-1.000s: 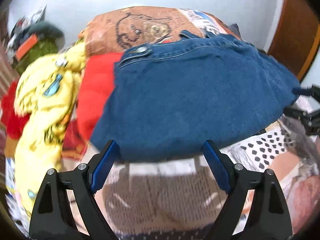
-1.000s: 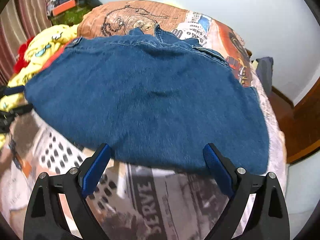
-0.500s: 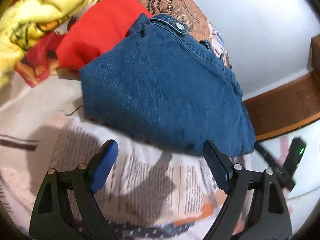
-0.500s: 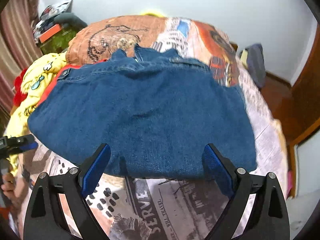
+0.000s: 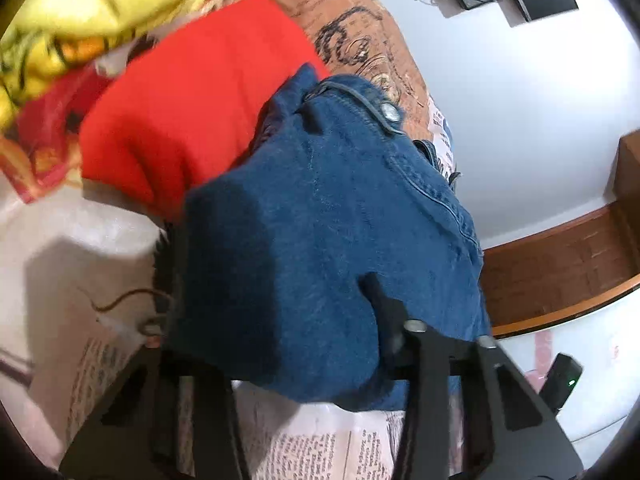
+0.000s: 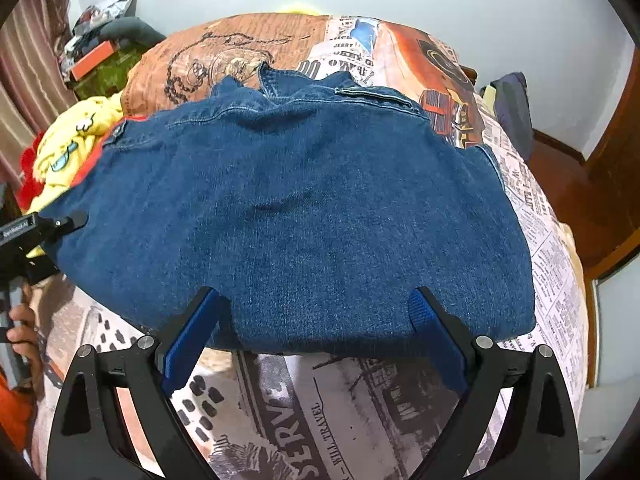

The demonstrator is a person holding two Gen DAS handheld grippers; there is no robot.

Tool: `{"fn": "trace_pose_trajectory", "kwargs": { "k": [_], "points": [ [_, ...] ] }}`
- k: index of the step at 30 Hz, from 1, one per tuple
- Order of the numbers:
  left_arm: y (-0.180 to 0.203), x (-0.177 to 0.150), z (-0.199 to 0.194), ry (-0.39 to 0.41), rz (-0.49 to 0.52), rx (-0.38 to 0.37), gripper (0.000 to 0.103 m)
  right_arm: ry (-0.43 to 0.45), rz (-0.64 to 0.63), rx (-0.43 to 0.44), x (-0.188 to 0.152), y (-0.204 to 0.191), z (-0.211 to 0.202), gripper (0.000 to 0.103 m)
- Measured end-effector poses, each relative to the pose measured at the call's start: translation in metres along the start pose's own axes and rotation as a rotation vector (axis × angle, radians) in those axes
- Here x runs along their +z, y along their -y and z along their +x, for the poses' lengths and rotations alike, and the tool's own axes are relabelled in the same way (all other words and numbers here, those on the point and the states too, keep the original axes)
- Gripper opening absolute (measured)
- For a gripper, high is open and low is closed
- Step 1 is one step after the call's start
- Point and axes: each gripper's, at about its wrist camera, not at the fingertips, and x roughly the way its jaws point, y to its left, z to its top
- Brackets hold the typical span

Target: Fold large clothes

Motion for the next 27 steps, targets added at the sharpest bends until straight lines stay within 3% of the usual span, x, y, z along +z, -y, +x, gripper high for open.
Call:
{"fn": "trace_pose_trajectory", "kwargs": {
  "k": [3,7,10,13,15,19,21,23,27],
  "points": [
    [0.027,-0.003,-0.021,0.048,0.1,0.048,0.03,-0.005,-0.018,-0.005,-0.001,-0.001,-0.002,0.094],
    [0.07,-0.009,-0.049,0.121,0.228,0.043,0.029,-0.005,-0.005,0.008,-0.001,0.002,-0.004,0.094],
    [0.085,-0.004,-0.047,0.13,0.269,0.04,0.031,-0.002,0.013,0.018,-0.001,0.004,-0.004,0.094],
    [0.07,0.008,-0.032,0.098,0.171,0.043,0.035,0.0,0.023,0.026,-0.001,0.004,-0.005,0.094],
    [0.054,0.018,-0.019,0.074,0.065,0.015,0.035,-0.002,0.021,0.034,0.0,0.004,-0.005,0.094],
    [0.029,0.025,-0.009,0.066,-0.04,-0.042,0.041,-0.001,0.009,0.028,0.002,0.002,-0.006,0.094],
    [0.02,0.027,-0.001,0.047,-0.084,-0.031,0.048,0.0,0.009,0.03,0.004,0.001,-0.006,0.094],
    [0.012,0.03,0.009,0.045,-0.125,-0.019,0.048,0.006,0.014,0.033,0.008,-0.001,-0.008,0.094],
    [0.013,0.03,0.004,0.062,-0.092,0.012,0.029,0.025,0.014,0.046,0.013,-0.008,-0.012,0.094]
  ]
}}
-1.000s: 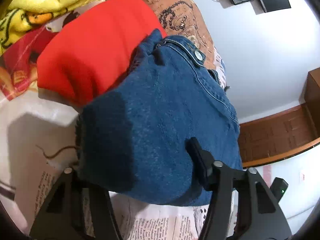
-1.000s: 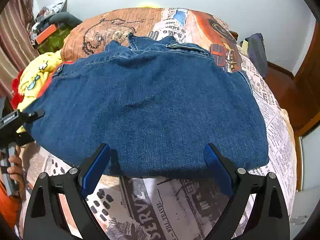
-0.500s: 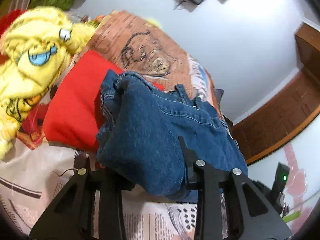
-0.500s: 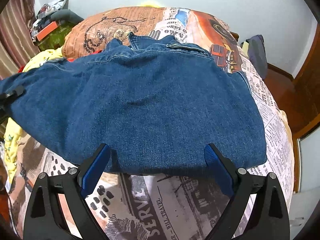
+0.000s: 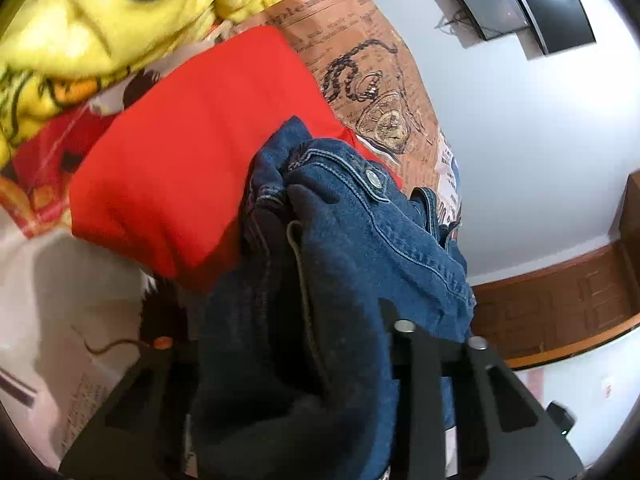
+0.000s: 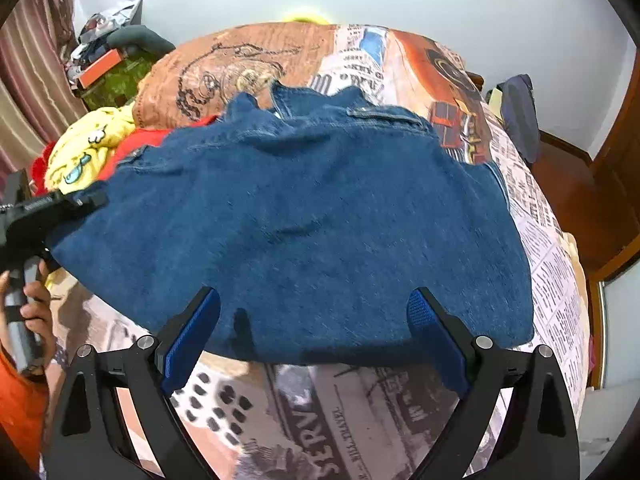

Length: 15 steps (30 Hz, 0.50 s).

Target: Fold large clothes

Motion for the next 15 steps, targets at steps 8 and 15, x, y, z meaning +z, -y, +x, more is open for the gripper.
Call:
{"fn": "trace_pose_trajectory", "kwargs": {
  "k": [8,15],
  "points": [
    [0.078,0.013,-0.063,0.18,0.275,0.0,0.021,0.035,-0.082,0.003,0.026,-0.036,0.0,0.094],
    [0.136,0.007,-0.09,0.278,0.503,0.047,0.02,0.008,-0.159,0.041,0.041,-0.078,0.035,0.094]
  ]
}}
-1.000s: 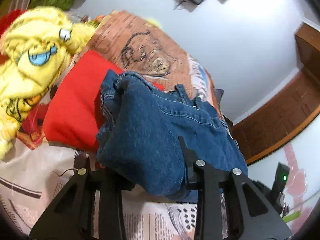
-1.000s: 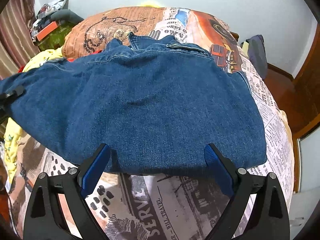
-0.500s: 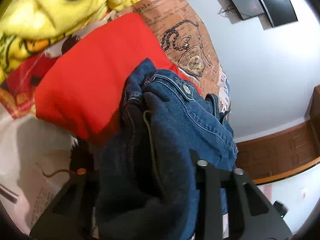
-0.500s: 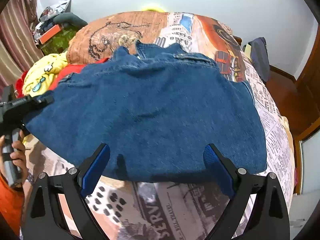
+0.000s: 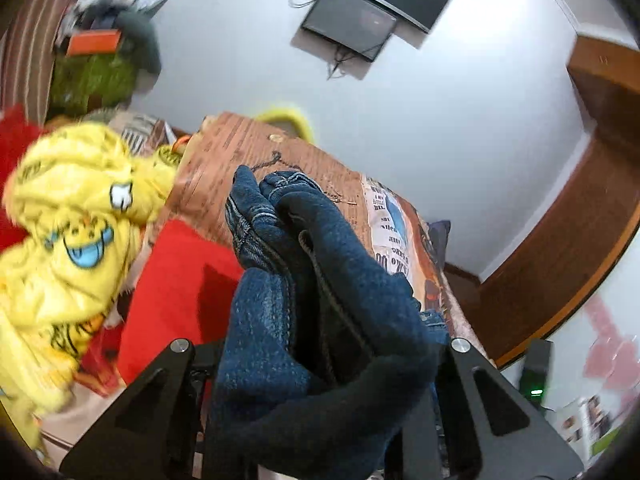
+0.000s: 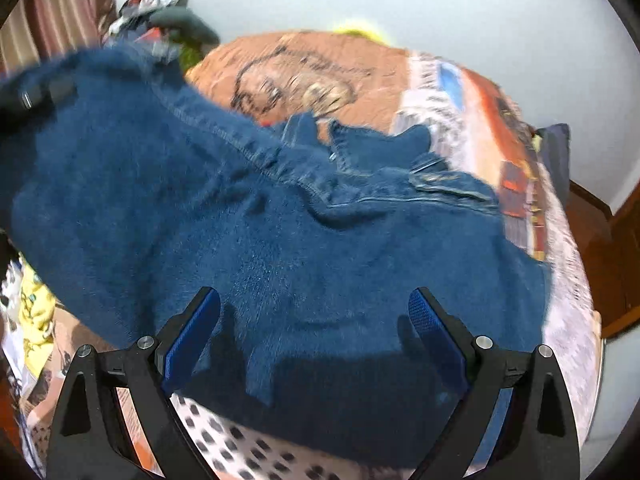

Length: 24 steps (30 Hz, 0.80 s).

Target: Fold large clothes

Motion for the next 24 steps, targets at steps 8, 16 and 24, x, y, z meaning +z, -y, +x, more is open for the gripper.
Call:
{"fn": "trace_pose_trajectory", "kwargs": {
  "k": [8,16,24],
  "points": [
    [0.003,-0.01,0.01,-0.026,-0.009,-0.013,0.02,-0.085,-0.017,0.046,-0.013,-0.006,0.043,0.095],
    [0.049,0.001,0.026,-0.045,0.019,-0.054,0.02,-0.02,0.138,0.086,-0.026,0.046,-0.001,0.095],
    [0.146,-0.011,0.073,-0.106,0.085,-0.153,0.019,0.06,0.307,-0.031,-0.064,0.129,-0.055,0.095]
  ]
}}
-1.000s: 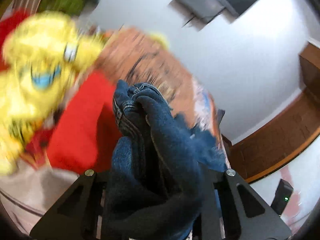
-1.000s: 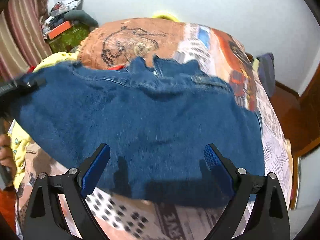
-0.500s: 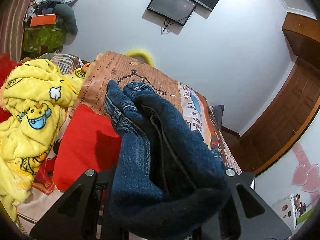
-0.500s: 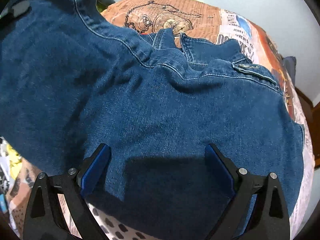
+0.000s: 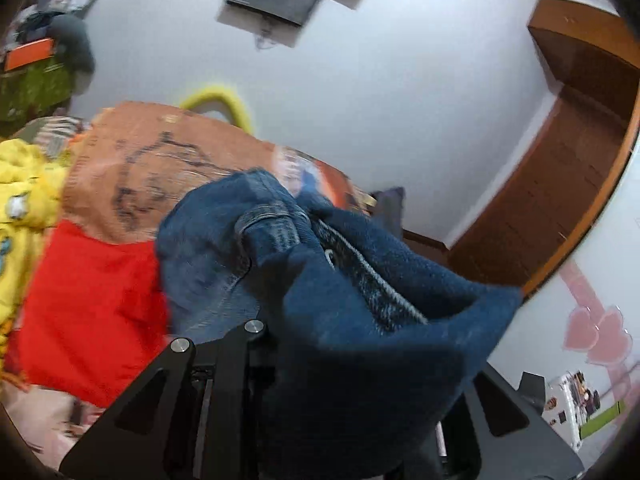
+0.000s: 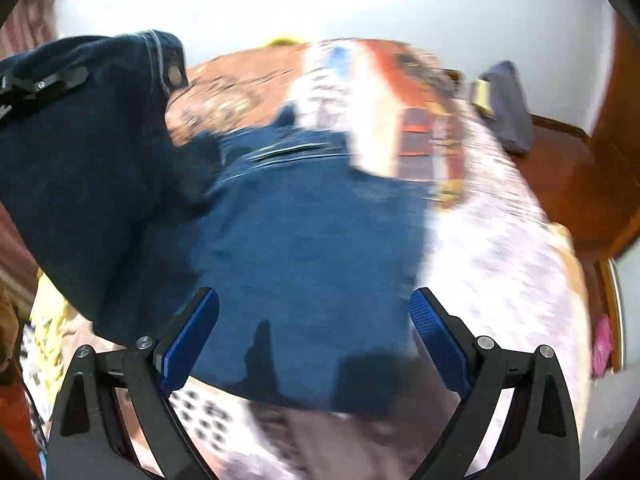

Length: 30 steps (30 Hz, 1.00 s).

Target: Fold large clothes

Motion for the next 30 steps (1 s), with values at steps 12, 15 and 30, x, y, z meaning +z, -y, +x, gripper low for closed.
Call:
{"fn": "trace_pose_trajectory", "kwargs": {
  "k": [12,15,30],
  "points": [
    [0.109,-0.105,0.097,-0.281,0.357,-0.005,0.019,0.026,0.199,-0.074,-0.03,0.094,-0.031,0.095],
    [0.115,-0.134,0.109,-0.348,0.482,0.019,0.019,0.016,0.216,-0.083,-0.039,0.101,-0.033,0.095],
    [0.108,-0.146,0.054,-0.463,0.542,-0.104,0.06,0.028,0.189,-0.08,-0.054,0.092,-0.06,0.095]
  ]
}}
